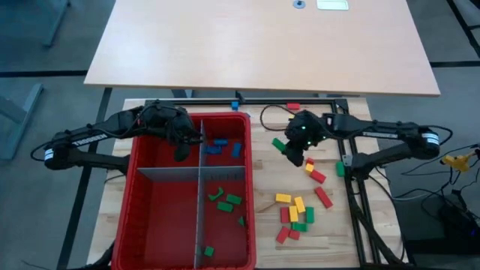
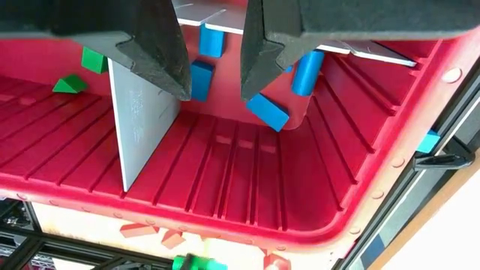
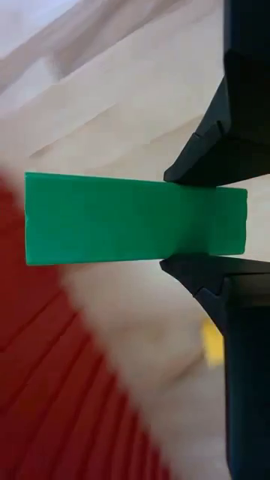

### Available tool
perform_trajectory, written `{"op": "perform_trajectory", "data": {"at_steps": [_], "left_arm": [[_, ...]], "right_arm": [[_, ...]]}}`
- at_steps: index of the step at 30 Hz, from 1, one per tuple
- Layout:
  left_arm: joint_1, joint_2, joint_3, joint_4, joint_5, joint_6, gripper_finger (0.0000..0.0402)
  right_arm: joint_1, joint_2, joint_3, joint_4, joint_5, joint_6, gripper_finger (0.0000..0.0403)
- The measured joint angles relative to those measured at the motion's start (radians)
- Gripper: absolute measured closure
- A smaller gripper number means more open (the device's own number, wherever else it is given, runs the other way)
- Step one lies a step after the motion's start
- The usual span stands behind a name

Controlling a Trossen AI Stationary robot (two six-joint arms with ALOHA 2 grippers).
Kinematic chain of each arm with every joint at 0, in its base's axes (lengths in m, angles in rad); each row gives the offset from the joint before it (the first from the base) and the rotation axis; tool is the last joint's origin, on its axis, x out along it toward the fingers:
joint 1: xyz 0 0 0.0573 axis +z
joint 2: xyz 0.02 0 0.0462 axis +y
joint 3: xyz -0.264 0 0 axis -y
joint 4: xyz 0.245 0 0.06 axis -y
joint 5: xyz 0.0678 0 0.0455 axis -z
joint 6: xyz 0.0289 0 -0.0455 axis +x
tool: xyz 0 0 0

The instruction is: Sort blocks

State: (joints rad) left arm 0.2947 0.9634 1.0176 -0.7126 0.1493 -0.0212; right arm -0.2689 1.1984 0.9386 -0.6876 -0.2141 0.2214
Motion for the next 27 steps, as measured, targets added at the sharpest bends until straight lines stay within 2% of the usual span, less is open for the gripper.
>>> {"op": "perform_trajectory", "data": {"at_steps": [7, 11, 16, 23, 27], "left_arm": [[0.0, 0.0, 0.0, 0.031, 0.0, 0.0, 0.0299], [0.0, 0.0, 0.0, 0.031, 0.0, -0.006, 0.0299], [0.0, 0.0, 0.0, 0.031, 0.0, -0.011, 0.0299], [0.0, 0.0, 0.0, 0.042, 0.0, -0.015, 0.0299], [0.0, 0.0, 0.0, 0.043, 0.0, -0.019, 0.0299]], "right_arm": [[0.127, -0.052, 0.002, 0.29, -0.122, 0.042, 0.0298], [0.198, -0.034, 0.002, 0.422, -0.135, 0.044, 0.0298], [0.266, 0.007, 0.002, 0.551, -0.138, 0.087, 0.0298], [0.333, 0.096, 0.003, 0.759, -0.199, 0.128, 0.0298], [0.35, 0.173, 0.072, 0.767, -0.213, 0.127, 0.0298]]}}
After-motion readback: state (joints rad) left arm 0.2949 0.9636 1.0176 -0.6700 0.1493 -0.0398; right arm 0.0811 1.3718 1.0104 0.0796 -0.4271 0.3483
